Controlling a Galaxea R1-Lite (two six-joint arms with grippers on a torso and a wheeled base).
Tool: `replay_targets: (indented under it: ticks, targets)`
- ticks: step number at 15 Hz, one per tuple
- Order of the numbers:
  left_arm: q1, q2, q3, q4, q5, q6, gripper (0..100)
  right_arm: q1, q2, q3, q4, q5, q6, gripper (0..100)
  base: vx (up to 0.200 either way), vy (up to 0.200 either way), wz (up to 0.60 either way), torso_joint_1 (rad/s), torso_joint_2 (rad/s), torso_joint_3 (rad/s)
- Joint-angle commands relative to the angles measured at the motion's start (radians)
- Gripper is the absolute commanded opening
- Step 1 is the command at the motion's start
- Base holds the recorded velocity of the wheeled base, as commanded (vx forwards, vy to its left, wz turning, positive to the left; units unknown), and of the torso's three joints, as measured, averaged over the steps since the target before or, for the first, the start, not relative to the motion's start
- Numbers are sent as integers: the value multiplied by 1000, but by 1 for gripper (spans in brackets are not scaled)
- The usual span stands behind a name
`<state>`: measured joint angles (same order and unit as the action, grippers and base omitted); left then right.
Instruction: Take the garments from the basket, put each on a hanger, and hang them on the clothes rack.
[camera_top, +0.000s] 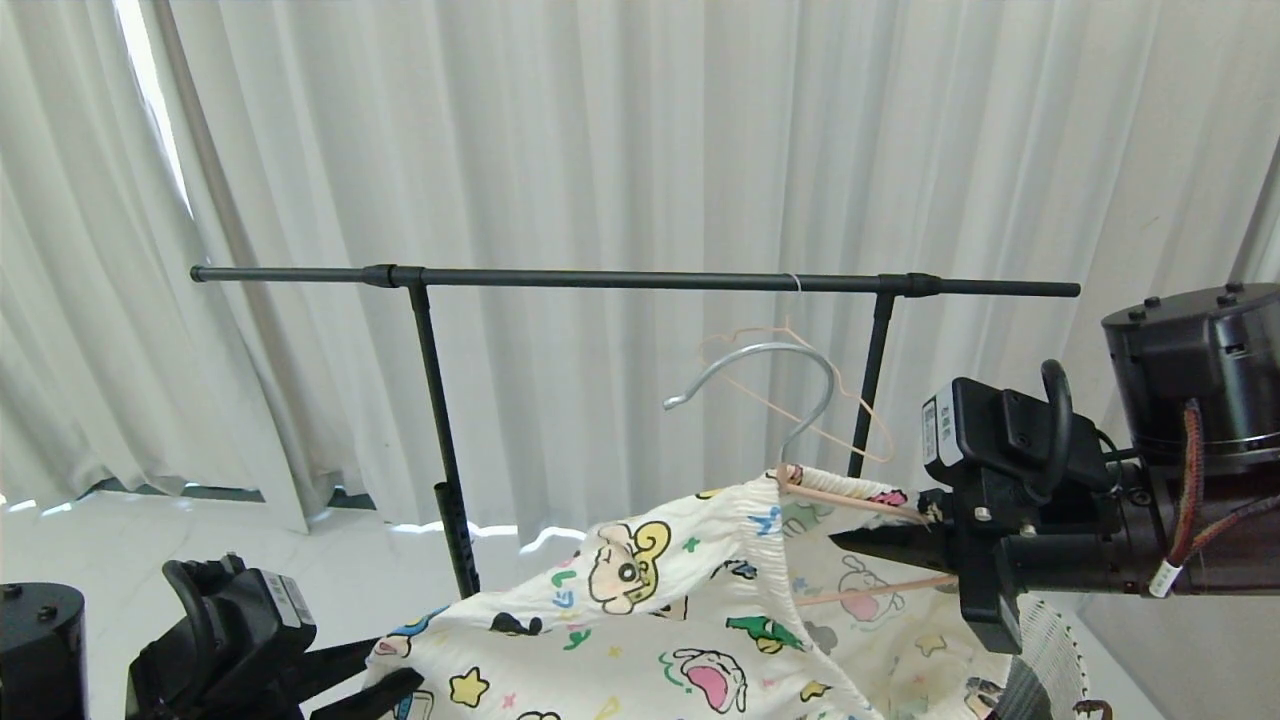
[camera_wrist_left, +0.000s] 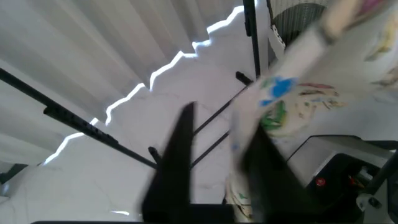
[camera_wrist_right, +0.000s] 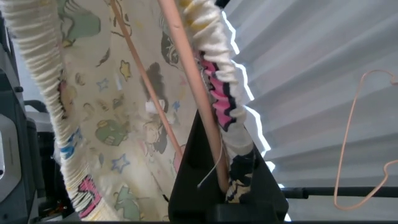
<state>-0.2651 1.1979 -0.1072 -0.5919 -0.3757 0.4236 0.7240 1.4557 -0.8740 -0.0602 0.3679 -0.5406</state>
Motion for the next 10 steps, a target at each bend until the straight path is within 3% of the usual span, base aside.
replay_targets:
  ticks: [1, 5, 7, 10]
  targets:
    - [12, 8, 11, 0, 5, 0, 0, -3, 0, 3, -1, 0, 1, 0, 0, 0, 0, 0, 0, 0]
    - [147, 49, 43, 0, 123, 3, 0, -54, -6, 3, -1, 0, 2, 0, 0, 0, 0, 0, 0, 0]
    - [201, 60, 43, 0, 126, 4, 0, -75, -11, 3, -1, 0, 5, 0, 0, 0, 0, 0, 0, 0]
    - [195, 46, 43, 0, 126, 4, 0, -78, -9, 3, -1, 0, 16, 0, 0, 0, 0, 0, 0, 0]
